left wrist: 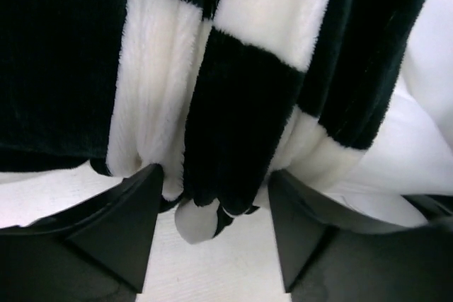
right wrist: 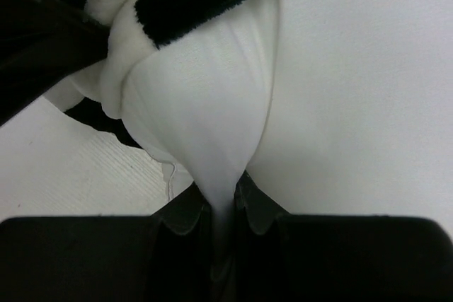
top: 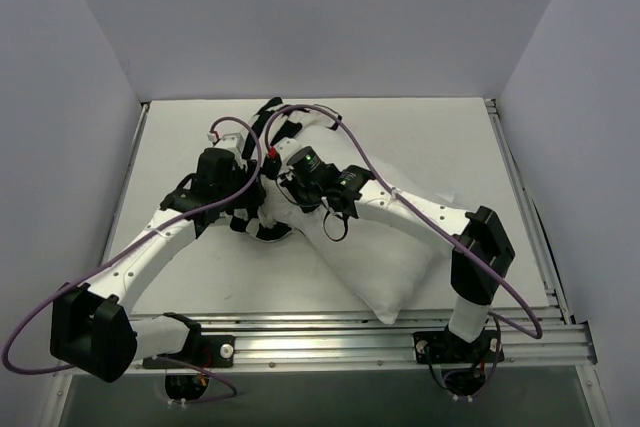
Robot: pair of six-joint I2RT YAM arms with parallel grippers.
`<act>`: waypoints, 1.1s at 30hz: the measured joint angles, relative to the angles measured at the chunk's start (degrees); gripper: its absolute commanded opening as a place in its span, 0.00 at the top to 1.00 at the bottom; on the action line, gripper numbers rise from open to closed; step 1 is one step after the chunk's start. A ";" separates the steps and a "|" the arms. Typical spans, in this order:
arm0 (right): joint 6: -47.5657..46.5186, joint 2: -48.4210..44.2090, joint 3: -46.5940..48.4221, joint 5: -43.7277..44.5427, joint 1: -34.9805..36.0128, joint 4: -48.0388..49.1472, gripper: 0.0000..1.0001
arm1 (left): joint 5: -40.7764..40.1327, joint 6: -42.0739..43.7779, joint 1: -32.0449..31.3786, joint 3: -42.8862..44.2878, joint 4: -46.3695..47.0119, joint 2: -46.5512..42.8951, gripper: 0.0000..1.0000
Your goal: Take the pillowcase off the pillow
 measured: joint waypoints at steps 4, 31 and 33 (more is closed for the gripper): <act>0.17 -1.60 0.00 -0.52 -0.22 -0.50 1.00 | -1.38 -0.37 -0.28 0.94 0.00 2.12 0.69; 3.41 -29.07 -4.92 -16.98 -18.56 -13.57 1.00 | -5.27 -0.85 7.72 14.73 -3.02 9.97 0.98; 3.41 -30.82 -4.94 -17.90 -20.00 -15.43 1.00 | -5.81 -0.98 9.16 14.75 -3.34 11.69 0.98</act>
